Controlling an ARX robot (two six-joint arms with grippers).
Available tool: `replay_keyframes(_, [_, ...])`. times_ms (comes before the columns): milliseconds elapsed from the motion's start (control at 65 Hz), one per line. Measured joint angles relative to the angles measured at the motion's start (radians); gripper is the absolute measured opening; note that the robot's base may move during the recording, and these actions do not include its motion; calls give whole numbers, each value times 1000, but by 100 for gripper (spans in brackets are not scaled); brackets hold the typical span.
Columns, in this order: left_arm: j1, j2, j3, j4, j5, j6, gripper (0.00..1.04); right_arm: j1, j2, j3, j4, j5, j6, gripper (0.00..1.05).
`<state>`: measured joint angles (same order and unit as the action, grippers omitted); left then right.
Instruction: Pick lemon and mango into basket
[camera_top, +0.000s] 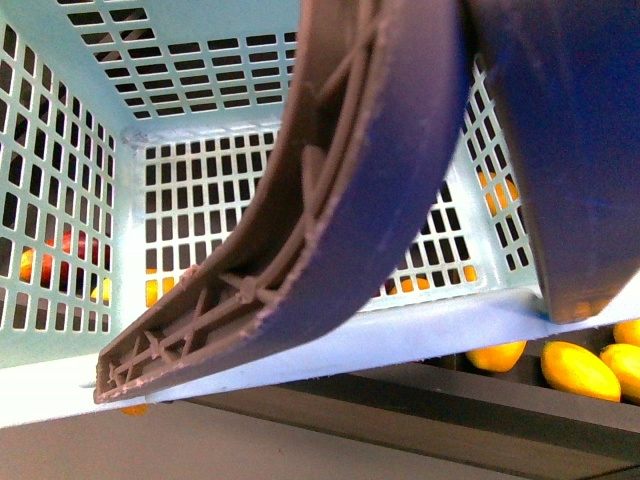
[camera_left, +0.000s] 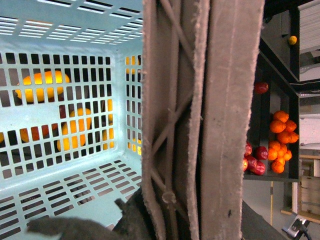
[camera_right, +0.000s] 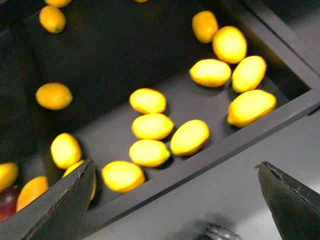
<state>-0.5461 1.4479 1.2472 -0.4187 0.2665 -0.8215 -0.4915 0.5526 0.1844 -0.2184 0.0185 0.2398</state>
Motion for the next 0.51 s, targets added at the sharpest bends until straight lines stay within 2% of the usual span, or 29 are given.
replay_keyframes(108, [0, 0, 0, 0, 4, -3, 15, -147, 255, -5, 244, -77, -163, 96])
replay_keyframes(200, [0, 0, 0, 0, -3, -3, 15, -185, 542, 27, 470, -93, -309, 96])
replay_keyframes(261, [0, 0, 0, 0, -5, -2, 15, -169, 793, 93, 621, -72, -407, 96])
replay_keyframes(308, [0, 0, 0, 0, -4, -3, 15, -141, 930, 143, 679, -55, -447, 96])
replay_keyframes(507, [0, 0, 0, 0, -3, -3, 15, 10, 1241, 305, 732, -30, -536, 96])
